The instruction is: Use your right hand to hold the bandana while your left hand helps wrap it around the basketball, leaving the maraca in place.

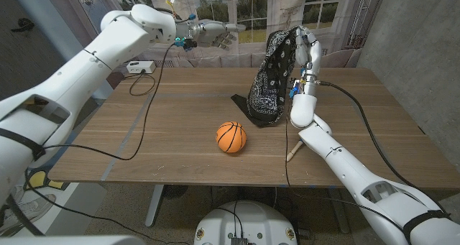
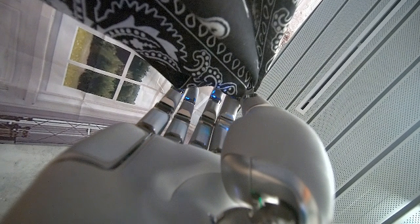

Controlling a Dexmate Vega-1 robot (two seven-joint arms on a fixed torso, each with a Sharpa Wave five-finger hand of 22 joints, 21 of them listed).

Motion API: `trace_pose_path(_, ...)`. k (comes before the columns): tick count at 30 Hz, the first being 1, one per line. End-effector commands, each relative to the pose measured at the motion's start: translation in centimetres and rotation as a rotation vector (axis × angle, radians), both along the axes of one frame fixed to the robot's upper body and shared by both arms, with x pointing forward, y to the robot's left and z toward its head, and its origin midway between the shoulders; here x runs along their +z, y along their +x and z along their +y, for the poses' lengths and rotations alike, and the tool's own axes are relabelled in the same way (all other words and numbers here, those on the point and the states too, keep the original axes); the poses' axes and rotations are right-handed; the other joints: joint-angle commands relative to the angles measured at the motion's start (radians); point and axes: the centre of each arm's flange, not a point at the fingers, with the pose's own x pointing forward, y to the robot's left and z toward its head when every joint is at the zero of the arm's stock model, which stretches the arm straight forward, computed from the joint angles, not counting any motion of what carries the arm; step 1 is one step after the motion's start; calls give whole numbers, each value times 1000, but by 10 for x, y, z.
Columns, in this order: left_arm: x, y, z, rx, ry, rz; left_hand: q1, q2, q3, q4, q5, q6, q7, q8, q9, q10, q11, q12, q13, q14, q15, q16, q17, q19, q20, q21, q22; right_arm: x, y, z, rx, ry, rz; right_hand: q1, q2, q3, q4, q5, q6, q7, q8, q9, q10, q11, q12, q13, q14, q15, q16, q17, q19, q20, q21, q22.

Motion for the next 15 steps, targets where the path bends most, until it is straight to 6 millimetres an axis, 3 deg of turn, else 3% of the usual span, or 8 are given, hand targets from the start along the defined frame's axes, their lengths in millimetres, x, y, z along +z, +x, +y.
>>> trace_pose_path(1, -52, 39, 8, 3, 39, 138, 32, 17, 8, -14, 3, -37, -26, 21, -3, -34, 6, 14, 1, -113, 9, 6, -2, -63, 1, 1, 1, 4, -5, -2, 41, 17, -37, 4, 1, 6, 7, 5, -3, -1, 8, 4, 2, 4, 9, 8, 10, -169, -6, 5, -1, -38, 9, 3)
trace_pose_path(4, -64, 52, 4, -2, 59, 172, 47, 26, 12, -20, 2, -15, -47, 26, -4, -35, 7, 14, 1, -125, 8, 1, -3, -60, 1, 1, 1, 5, -8, -1, 52, 20, -52, 4, 0, 7, 8, 5, -3, -1, 8, 2, 1, 6, 10, 11, 11, -168, -7, 6, 0, -36, 10, 3)
trace_pose_path(6, -71, 61, 1, -15, 65, 189, 59, 31, 14, -26, 1, -5, -77, 26, -6, -36, 9, 14, 1, -132, 9, -1, -3, -60, 2, 0, 0, 7, -10, 0, 59, 19, -63, 4, 0, 8, 8, 6, -4, -1, 9, 0, 2, 4, 12, 13, 11, -168, -9, 7, 1, -37, 10, 3)
trace_pose_path(12, -89, 85, -12, -57, 76, 208, 110, 28, 10, -53, 4, 44, -204, 27, -12, -32, -9, 17, -3, -135, 5, -1, -7, -43, 2, 1, -3, 12, -17, 4, 97, 9, -86, 4, -2, 10, 10, 6, -5, -4, 11, -5, -1, 5, 14, 19, 14, -167, -11, 10, 0, -36, 11, 3)
trace_pose_path(15, -93, 95, -21, -83, 87, 202, 128, 25, 7, -63, 8, 62, -224, 27, -14, -25, -22, 19, -4, -131, 2, 1, -8, -33, 1, 2, -4, 13, -18, 7, 94, 5, -100, 2, -1, 11, 12, 6, -6, -3, 13, -4, -1, 5, 16, 22, 14, -166, -13, 12, 0, -35, 12, 3)
